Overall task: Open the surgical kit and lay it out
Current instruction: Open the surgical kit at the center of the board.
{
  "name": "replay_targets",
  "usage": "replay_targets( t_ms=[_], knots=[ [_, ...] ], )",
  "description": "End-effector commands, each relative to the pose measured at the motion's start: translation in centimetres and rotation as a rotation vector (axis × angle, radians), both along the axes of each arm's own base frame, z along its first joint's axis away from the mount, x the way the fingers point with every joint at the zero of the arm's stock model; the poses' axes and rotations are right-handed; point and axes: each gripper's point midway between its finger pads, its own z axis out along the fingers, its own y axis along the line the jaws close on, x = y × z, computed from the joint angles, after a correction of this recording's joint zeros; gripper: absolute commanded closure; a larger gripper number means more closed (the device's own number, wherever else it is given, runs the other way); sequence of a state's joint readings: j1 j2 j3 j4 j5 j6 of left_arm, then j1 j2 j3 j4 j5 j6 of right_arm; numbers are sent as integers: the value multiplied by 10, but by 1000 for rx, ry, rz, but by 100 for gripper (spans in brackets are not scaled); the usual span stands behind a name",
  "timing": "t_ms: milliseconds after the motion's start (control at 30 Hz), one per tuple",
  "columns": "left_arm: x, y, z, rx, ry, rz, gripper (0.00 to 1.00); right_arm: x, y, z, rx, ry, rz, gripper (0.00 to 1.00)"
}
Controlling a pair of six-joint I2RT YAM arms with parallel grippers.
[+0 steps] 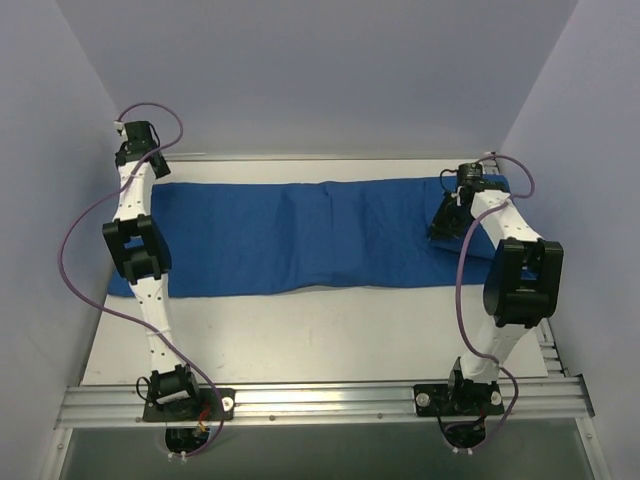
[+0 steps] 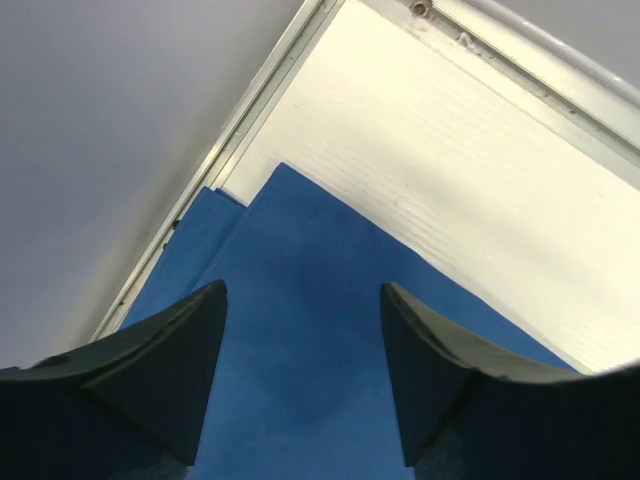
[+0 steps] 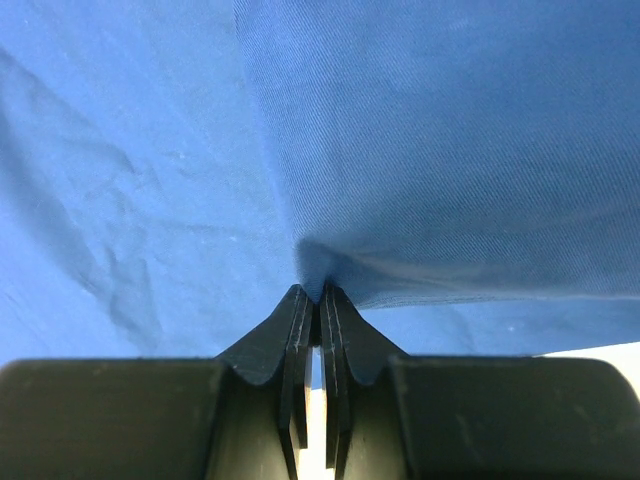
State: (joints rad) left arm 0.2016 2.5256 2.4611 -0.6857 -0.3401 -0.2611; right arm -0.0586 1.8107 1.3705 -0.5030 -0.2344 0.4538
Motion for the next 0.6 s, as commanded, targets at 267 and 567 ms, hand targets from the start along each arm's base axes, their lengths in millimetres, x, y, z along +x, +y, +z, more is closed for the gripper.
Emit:
replay_targets(
  t_ms=[267, 567],
  knots=[
    [48, 51, -3, 80, -181, -63, 36, -19, 1, 22, 24, -81, 23, 100],
    [60, 54, -28, 28, -217, -113, 36, -20, -19, 21, 12, -82, -22, 100]
  ],
)
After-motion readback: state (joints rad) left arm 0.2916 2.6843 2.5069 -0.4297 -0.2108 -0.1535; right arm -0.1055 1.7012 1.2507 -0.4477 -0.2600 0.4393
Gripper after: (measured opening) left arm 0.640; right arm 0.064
